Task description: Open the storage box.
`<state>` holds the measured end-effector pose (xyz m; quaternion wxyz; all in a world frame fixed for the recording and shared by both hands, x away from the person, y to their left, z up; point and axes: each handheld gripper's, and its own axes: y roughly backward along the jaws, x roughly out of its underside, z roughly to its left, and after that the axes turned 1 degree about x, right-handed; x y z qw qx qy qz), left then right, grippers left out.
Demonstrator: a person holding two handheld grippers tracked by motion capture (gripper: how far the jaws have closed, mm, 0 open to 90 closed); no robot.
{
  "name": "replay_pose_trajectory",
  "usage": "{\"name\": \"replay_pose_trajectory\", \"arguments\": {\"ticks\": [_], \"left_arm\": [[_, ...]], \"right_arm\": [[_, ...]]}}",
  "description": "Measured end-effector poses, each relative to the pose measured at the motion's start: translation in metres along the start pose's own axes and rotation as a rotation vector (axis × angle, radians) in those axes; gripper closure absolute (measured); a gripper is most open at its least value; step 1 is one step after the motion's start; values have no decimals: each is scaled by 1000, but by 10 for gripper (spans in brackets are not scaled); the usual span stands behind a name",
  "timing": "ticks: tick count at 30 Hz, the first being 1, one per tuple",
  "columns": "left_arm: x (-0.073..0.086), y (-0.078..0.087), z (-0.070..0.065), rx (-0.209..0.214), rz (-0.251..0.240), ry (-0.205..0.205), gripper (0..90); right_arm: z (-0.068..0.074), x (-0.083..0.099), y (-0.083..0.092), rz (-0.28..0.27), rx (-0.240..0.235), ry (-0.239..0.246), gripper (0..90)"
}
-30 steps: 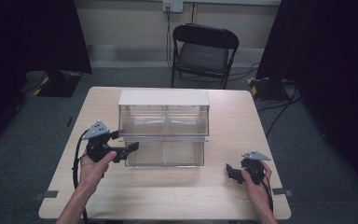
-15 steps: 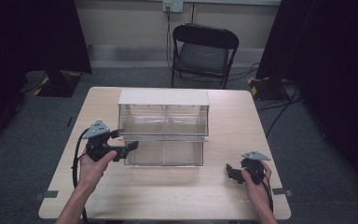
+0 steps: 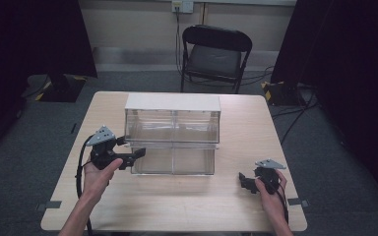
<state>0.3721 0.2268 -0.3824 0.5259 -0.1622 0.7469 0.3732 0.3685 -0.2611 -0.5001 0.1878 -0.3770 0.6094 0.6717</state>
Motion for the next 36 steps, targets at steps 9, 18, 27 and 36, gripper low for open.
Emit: {"name": "replay_pose_trajectory", "arguments": {"ticks": [9, 18, 27, 36], "left_arm": [[-1, 1, 0, 0, 1, -2, 177], [-1, 1, -1, 0, -2, -5, 170], [-1, 1, -1, 3, -2, -6, 169], [-2, 0, -1, 0, -2, -5, 165]], "right_arm": [[0, 0, 0, 0, 0, 1, 122], [0, 0, 0, 0, 0, 1, 122], [0, 0, 0, 0, 0, 0, 122], [0, 0, 0, 0, 1, 1, 122]]}}
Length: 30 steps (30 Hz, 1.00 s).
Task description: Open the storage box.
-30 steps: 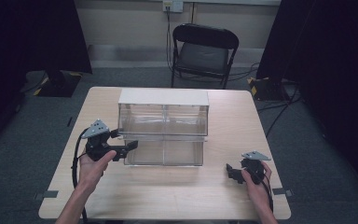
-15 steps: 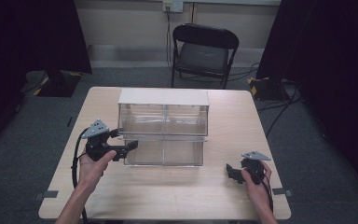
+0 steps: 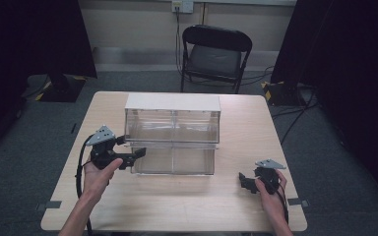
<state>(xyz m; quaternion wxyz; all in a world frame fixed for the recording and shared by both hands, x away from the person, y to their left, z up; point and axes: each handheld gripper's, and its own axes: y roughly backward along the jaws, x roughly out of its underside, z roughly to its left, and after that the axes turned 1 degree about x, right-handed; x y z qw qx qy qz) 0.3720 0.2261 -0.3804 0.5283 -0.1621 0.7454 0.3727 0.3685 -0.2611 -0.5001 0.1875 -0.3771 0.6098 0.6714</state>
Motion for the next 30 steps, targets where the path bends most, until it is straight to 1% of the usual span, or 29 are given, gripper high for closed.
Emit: {"name": "replay_pose_trajectory", "arguments": {"ticks": [17, 30], "left_arm": [[-1, 0, -2, -9, -3, 0, 157], [-1, 1, -2, -3, -1, -2, 157]], "right_arm": [[0, 0, 0, 0, -1, -1, 122], [0, 0, 0, 0, -1, 0, 122]]}}
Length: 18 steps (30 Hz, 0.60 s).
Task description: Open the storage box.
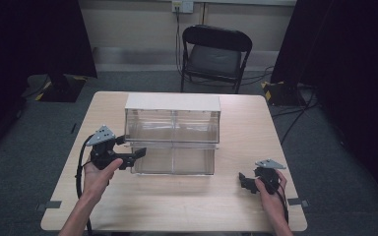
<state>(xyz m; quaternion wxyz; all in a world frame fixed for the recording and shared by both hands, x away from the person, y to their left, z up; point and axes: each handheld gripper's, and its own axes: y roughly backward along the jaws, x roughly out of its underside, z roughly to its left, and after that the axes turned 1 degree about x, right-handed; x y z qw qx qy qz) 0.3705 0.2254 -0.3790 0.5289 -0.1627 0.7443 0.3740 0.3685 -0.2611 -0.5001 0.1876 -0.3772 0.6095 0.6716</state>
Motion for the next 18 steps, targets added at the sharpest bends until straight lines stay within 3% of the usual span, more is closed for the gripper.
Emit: {"name": "replay_pose_trajectory", "arguments": {"ticks": [18], "left_arm": [[0, 0, -1, -2, -2, -3, 158]], "right_arm": [[0, 0, 0, 0, 0, -1, 122]]}}
